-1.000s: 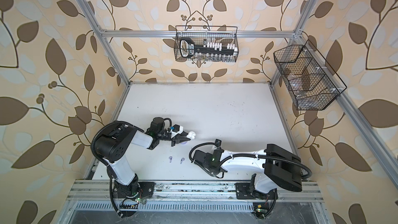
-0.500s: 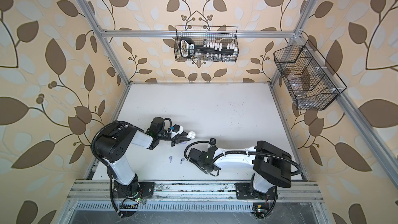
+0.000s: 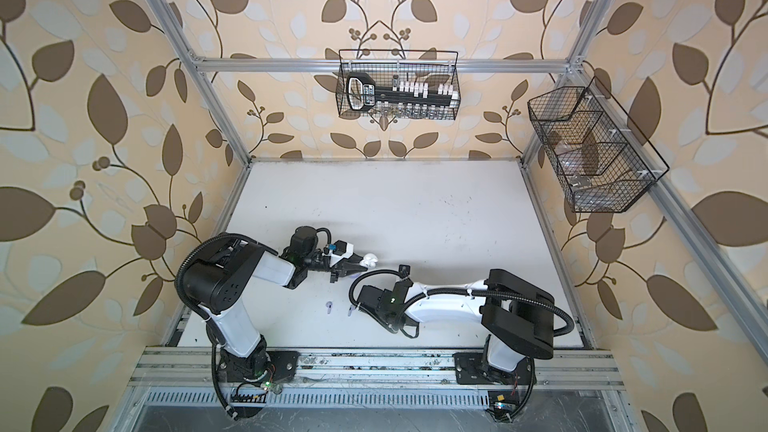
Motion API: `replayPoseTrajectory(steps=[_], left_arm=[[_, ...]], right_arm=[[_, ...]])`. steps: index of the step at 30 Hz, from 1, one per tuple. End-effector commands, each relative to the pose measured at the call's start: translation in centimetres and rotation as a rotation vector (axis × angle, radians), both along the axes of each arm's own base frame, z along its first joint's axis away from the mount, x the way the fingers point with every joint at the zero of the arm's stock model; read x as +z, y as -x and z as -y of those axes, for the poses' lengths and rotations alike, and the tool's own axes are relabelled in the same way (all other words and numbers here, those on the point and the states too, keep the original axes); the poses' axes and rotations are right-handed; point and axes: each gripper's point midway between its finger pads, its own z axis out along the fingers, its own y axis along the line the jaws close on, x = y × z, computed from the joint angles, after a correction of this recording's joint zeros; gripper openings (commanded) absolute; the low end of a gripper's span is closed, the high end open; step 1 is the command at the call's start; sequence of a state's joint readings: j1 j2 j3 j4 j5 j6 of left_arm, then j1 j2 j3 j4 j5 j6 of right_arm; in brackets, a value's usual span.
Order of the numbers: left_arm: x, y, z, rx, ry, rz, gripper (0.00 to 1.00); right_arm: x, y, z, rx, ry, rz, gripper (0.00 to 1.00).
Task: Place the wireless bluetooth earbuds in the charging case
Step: 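Align the open right gripper over the white earbud nearest the robot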
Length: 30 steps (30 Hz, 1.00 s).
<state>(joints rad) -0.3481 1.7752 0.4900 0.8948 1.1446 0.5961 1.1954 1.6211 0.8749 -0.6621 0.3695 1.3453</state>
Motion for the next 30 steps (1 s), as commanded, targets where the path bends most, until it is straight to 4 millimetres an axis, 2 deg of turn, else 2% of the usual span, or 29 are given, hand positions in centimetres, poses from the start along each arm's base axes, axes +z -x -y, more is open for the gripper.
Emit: replayPoseTrajectory(steps=[1, 30], left_arm=[[1.64, 0.28, 0.31, -0.021, 0.03, 0.072, 0.0], [1.64, 0.21, 0.37, -0.019, 0.029, 0.067, 0.0]], right_arm=[[-0.07, 0.03, 0.13, 0.022, 0.046, -0.012, 0.43], [-0.38, 0.08, 0.78, 0.05, 0.076, -0.026, 0.36]])
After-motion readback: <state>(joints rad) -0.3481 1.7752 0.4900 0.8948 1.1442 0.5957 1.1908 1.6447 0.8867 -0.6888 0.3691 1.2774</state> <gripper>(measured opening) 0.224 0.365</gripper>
